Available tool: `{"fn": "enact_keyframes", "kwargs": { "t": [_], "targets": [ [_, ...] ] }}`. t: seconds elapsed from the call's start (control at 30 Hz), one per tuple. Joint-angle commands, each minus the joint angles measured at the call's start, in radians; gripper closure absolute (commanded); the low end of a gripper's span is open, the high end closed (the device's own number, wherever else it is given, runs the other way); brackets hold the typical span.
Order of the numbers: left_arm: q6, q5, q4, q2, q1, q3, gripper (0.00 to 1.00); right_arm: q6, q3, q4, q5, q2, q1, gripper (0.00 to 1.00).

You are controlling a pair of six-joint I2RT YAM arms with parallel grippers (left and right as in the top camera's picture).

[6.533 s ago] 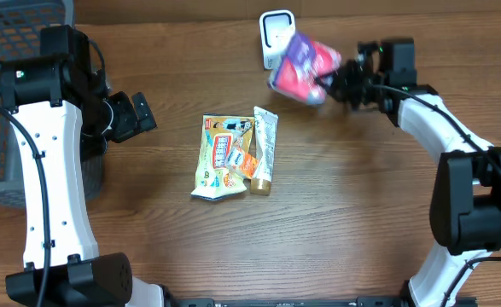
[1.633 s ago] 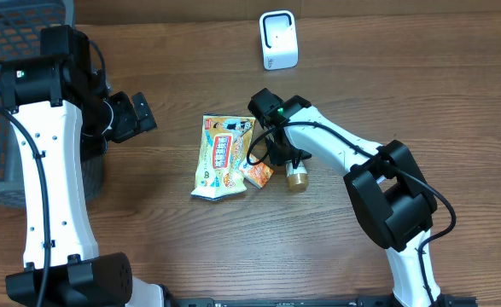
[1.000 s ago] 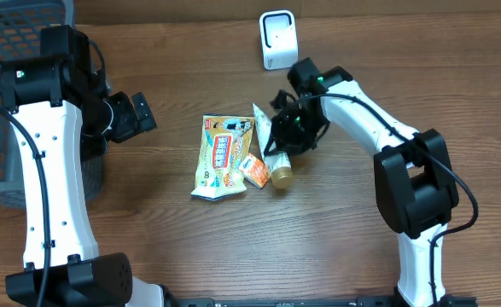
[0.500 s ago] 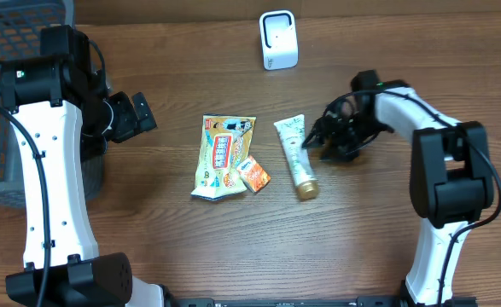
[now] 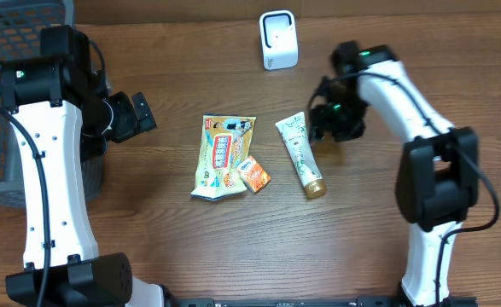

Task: Scan the item barcode
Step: 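Hold the white tube up against the white scanner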

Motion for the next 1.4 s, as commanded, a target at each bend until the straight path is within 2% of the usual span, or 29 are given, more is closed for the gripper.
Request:
{"fn": "enact_keyframes", "kwargs": {
  "t": [0.0,0.13,0.27,0.43,0.47,0.5,0.57,0.67,0.73,0.83,1.0,1.1,1.37],
  "targets": [
    [0.019,0.0,0.001,-0.002,0.01,0.0,0.0,-0.012,0.01,0.016,0.214,-0.008,0.11,0.34],
    [0.019,0.0,0.001,-0.002,0.01,0.0,0.0,0.058,-0.026,0.049,0.368,-0.008,0.215,0.34],
    [0.019,0.0,0.001,-0.002,0.01,0.0,0.0,0.101,-0.079,0.085,0.381,-0.008,0.256,0.35],
    [0.019,0.0,0.001,-0.002,0.01,0.0,0.0,0.101,-0.169,0.199,0.383,-0.008,0.241,0.36],
    [0.019,0.0,0.001,-0.002,0.01,0.0,0.0,0.101,-0.181,0.218,0.383,-0.008,0.233,0.44],
    [0.019,0.0,0.001,-0.002,0.01,0.0,0.0,0.102,-0.183,0.23,0.381,-0.008,0.223,0.6],
    [0.019,0.0,0.001,-0.002,0.01,0.0,0.0,0.117,-0.183,0.238,0.379,-0.008,0.214,0.73],
    [0.019,0.0,0.001,-0.002,0.01,0.0,0.0,0.12,-0.183,0.244,0.351,-0.008,0.203,0.79],
    [0.019,0.0,0.002,-0.002,0.01,0.0,0.0,0.12,-0.172,0.238,0.324,-0.008,0.2,0.89],
    [0.019,0.0,0.001,-0.002,0.01,0.0,0.0,0.161,-0.125,0.222,0.315,-0.008,0.2,0.94],
    [0.019,0.0,0.001,-0.002,0.01,0.0,0.0,0.172,0.042,0.206,0.315,-0.008,0.186,0.96],
    [0.019,0.0,0.001,-0.002,0.01,0.0,0.0,0.173,0.151,0.266,0.315,-0.008,0.176,0.96],
    [0.019,0.0,0.001,-0.002,0.01,0.0,0.0,0.202,0.194,0.741,0.356,-0.008,0.172,0.96]
  ]
}}
